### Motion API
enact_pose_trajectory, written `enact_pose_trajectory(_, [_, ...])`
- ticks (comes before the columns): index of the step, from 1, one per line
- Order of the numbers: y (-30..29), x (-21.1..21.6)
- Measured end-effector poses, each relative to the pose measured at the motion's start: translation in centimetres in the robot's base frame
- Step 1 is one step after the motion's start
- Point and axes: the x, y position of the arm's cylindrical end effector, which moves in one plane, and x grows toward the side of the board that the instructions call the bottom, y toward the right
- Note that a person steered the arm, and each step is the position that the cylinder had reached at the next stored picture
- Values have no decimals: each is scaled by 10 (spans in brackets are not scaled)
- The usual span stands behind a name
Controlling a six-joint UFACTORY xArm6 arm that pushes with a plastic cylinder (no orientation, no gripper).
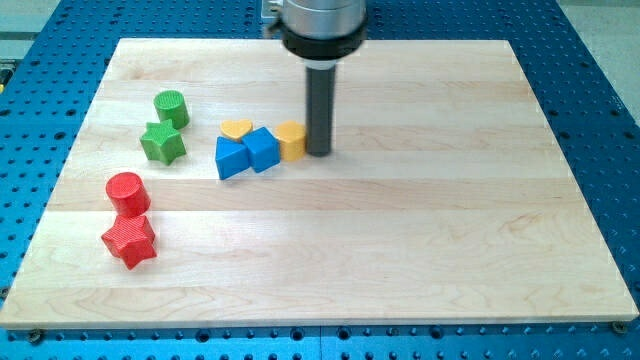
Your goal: Group up the yellow and blue blocks
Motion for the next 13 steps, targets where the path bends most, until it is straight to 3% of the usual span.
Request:
enact_pose_trajectory(2, [-4,-13])
enact_pose_trajectory(3, [27,54])
enact_pose_trajectory(4, [-45,107])
enact_pose_trajectory(5, [-69,111])
enact_pose_trajectory(8, [-67,108])
enact_pose_trajectory(13, [-51,68])
